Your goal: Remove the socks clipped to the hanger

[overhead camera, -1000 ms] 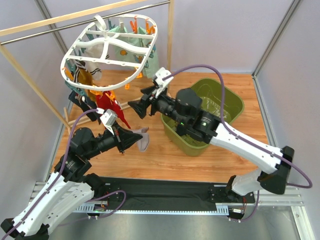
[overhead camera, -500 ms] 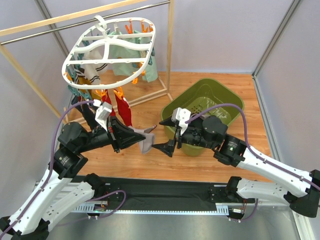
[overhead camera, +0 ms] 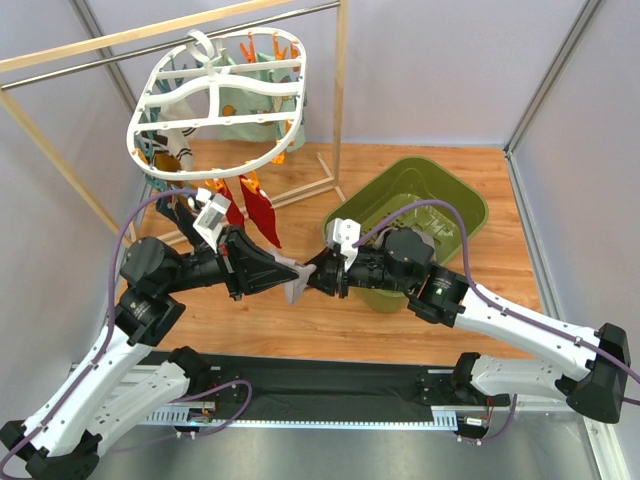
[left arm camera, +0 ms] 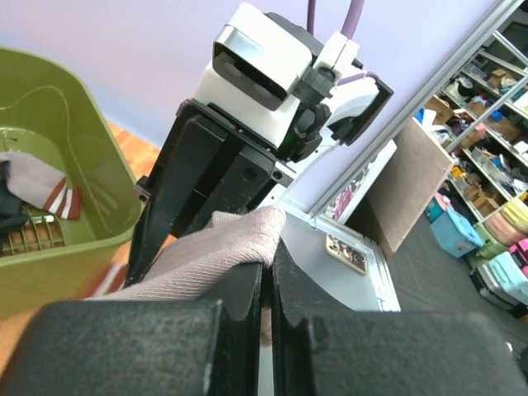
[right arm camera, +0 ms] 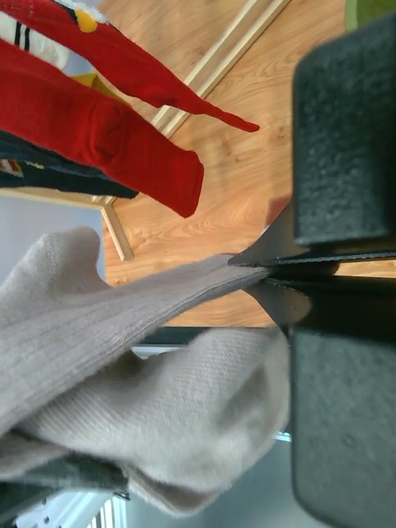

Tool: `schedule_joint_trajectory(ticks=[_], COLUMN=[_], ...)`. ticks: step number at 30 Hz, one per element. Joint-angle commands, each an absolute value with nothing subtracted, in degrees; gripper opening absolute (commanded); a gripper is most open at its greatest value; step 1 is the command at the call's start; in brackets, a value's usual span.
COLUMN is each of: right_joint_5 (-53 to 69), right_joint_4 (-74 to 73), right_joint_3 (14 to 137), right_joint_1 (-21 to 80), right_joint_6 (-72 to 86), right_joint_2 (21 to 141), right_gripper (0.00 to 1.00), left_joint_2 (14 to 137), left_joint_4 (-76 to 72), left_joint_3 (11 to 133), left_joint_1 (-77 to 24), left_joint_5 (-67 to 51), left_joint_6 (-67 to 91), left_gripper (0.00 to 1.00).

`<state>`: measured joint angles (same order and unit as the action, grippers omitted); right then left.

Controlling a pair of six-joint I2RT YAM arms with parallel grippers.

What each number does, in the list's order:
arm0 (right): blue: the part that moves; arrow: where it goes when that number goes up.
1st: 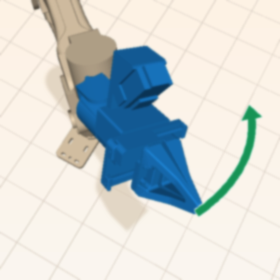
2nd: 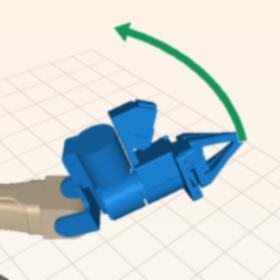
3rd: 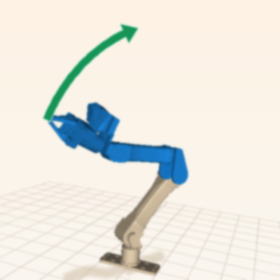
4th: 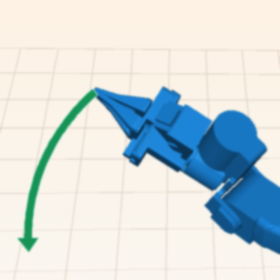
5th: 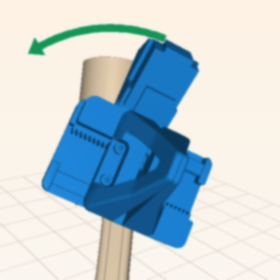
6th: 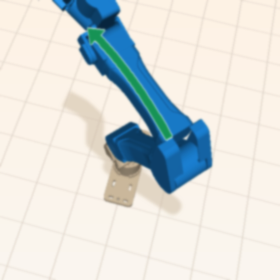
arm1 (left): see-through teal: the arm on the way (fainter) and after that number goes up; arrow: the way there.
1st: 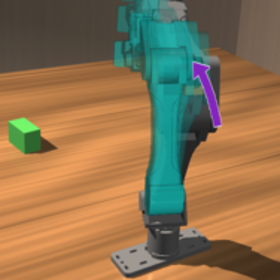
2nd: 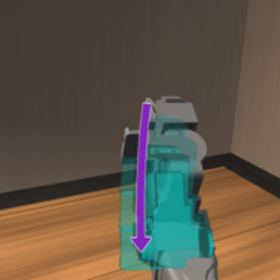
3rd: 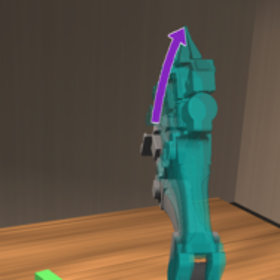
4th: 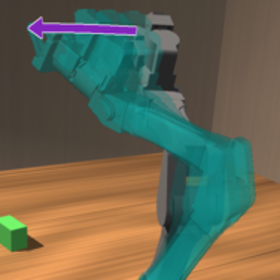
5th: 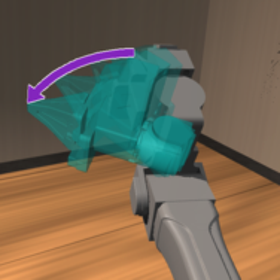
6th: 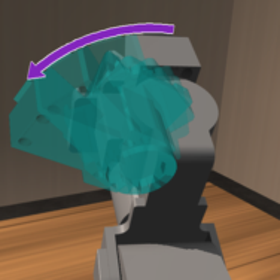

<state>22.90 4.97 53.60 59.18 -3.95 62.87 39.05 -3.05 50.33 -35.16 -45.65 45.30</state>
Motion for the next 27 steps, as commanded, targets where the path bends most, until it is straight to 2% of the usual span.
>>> schedule_joint_trajectory(ticks=[1,2,3,5,6,12,18,22,26,27], right_joint_5=[18.1,15.4,13.3,7.1,4.5,-4.1,-12.9,-24.6,-25.1,-22.9], right_joint_4=[7.7,6.5,4.9,-3.0,-5.9,-24.9,-32.4,-34.4,-33.7,-31.1], right_joint_3=[53.6,53.6,54.4,56.1,57.5,58.8,59.4,59.0,60.1,59.9], right_joint_1=[59.2,59.2,58.0,54.2,52.3,34.7,28.5,27.2,22.2,22.1], right_joint_6=[-1.8,-0.9,1.6,4.8,6.6,15.3,16.1,17.0,16.7,16.2], right_joint_2=[61.9,61.4,60.8,60.4,60.2,57.8,59.2,63.4,67.1,67.3], right_gripper=[0.00,0.00,0.00,0.00,0.00,0.00,0.00,0.00,0.00,0.04], left_joint_2=[39.3,39.5,39.5,39.6,39.2,36.1,33.1,31.3,30.0,29.8], left_joint_4=[-2.9,-1.1,3.7,11.5,13.8,25.2,32.4,32.9,32.9,32.8], left_joint_3=[52.1,53.7,54.5,57.0,57.6,58.6,57.6,55.2,53.9,53.6], left_joint_1=[-35.0,-34.9,-34.9,-35.0,-35.0,-35.0,-35.0,-35.0,-35.0,-34.9], left_joint_5=[-44.7,-43.8,-42.8,-38.3,-36.3,-19.6,-3.9,-0.1,1.7,2.2], left_joint_6=[44.0,42.7,41.4,37.0,35.6,28.4,25.7,24.9,24.2,23.8], left_gripper=[0.13,0.22,0.41,0.58,0.60,0.65,0.65,0.65,0.65,0.65])
